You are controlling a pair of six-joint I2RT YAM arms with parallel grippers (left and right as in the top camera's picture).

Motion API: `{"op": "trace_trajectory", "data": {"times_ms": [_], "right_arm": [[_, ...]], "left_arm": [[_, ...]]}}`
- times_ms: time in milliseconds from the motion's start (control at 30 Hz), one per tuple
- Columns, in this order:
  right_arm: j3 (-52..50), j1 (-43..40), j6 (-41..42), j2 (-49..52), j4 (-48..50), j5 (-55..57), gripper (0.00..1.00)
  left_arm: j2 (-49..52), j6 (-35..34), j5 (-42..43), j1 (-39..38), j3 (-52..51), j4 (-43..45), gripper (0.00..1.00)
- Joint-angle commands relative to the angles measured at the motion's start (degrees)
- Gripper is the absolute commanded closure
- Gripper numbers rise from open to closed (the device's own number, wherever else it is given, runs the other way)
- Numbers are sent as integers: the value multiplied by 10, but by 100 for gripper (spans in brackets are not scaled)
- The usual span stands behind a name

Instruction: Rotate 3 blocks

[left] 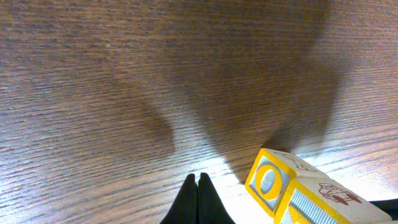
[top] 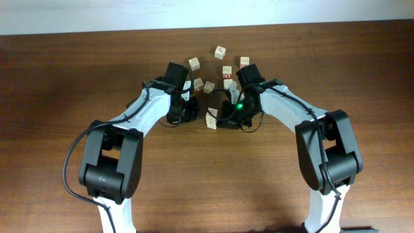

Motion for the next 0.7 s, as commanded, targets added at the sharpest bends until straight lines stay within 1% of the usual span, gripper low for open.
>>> {"op": "trace_trajectory", "data": {"times_ms": [0,167,300,367,467,533,667], "right_arm": [[-4,3,5,0,2,-1,96],[-4,-13,-2,0,1,6,96],[-2,-57,-22,-4,-15,5,96],[2,-76,-42,-10,-30,5,96],[4,-94,-67,-21,-49,5,96],[5,-96,-85,-38,-52,6,96],[21,-96,-92,-82,-65,36,95]], "left_arm": [[4,-8,-6,0,8,0,100],[4,-7,-6,0,8,0,100],[4,-4,-6,2,9,-1,100],[4,13,-6,4,14,-3,100],[4,52,-6,11,38,-24,100],[4,106,-6,20,82,-60,100],[4,179,-7,37,177,-136,100]]}}
